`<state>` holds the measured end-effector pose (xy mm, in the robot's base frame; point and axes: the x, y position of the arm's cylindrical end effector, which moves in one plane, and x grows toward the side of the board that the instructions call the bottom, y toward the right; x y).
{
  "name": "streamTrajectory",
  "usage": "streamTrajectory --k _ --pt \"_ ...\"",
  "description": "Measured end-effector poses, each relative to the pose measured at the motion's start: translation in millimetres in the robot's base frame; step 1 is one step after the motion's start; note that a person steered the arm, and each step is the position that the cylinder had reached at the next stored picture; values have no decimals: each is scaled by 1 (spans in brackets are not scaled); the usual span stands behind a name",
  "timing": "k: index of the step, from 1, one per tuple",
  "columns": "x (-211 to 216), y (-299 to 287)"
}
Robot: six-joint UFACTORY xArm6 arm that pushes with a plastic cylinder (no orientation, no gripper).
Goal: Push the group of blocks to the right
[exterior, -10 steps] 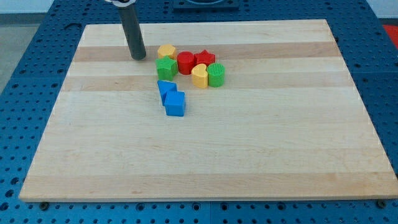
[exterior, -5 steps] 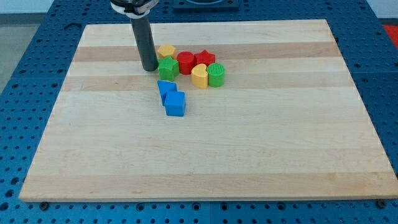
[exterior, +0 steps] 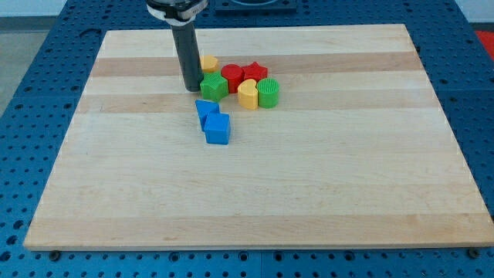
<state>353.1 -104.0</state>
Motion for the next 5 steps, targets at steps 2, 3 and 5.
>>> streamTrajectory --k 2,3,5 --pt "11 9" --pt "11 24" --pt "12 53"
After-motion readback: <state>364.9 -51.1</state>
